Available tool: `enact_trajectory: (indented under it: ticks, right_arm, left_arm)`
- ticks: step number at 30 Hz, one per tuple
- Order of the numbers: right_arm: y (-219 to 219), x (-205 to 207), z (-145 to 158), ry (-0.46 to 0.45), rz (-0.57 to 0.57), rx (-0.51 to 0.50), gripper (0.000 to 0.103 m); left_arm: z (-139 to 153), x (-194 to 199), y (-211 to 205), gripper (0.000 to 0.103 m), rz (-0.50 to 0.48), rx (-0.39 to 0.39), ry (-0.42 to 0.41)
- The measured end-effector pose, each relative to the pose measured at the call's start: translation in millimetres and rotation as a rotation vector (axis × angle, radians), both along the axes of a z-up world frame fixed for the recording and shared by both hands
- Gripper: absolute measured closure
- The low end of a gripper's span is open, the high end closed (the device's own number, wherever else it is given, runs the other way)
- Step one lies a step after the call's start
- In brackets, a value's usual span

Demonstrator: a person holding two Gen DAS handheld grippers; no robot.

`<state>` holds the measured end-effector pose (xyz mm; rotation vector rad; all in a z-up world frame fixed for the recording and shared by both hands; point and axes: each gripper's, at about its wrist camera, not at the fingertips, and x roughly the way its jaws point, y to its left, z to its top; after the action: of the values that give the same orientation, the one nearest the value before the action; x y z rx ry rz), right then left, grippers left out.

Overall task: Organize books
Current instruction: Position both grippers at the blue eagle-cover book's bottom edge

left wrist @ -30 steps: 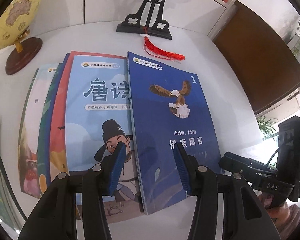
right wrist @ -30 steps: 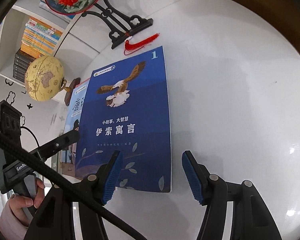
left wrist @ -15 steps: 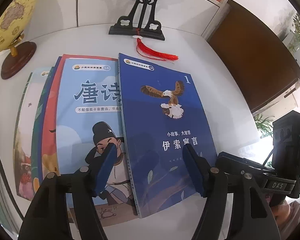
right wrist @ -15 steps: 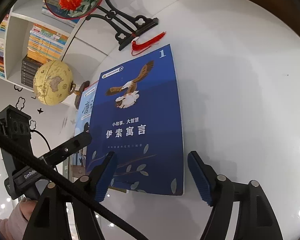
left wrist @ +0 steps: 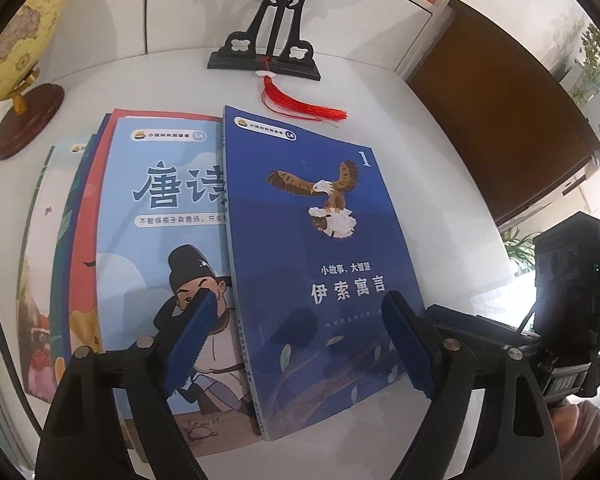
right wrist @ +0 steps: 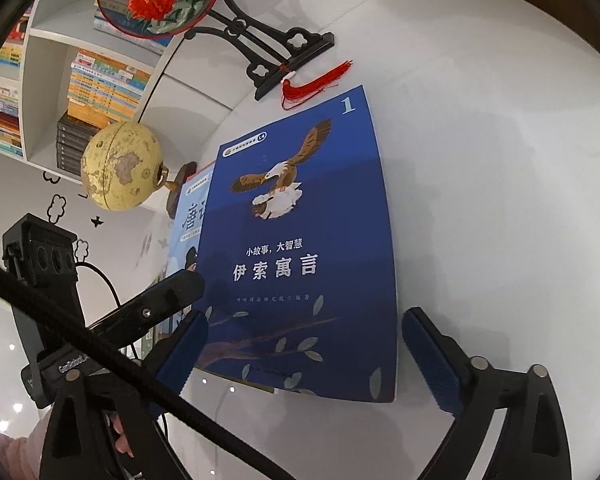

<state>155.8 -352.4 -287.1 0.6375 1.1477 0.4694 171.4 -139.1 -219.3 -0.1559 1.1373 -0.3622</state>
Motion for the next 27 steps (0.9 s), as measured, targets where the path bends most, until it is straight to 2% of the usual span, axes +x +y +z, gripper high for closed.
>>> enact_trajectory:
  ticks: [5, 8, 15, 27]
  right_arm:
    - [8, 2, 0, 0.003, 0.051, -0.022, 0.002]
    - [8, 2, -2, 0.015, 0.050, 0.018, 0.002]
    - [16, 1, 0, 0.000, 0.079, -0.050, 0.002]
    - [15, 1, 0, 0.008, 0.073, -0.044, 0.002]
  left_arm:
    - [0, 3, 1, 0.011, 0.010, -0.035, 0.019]
    - [0, 3, -2, 0.011, 0.007, -0.018, 0.023]
    - [-1, 2, -4, 0.011, -0.008, 0.001, 0.017]
    - [-1, 1, -8, 0.007, -0.015, 0.012, 0.018]
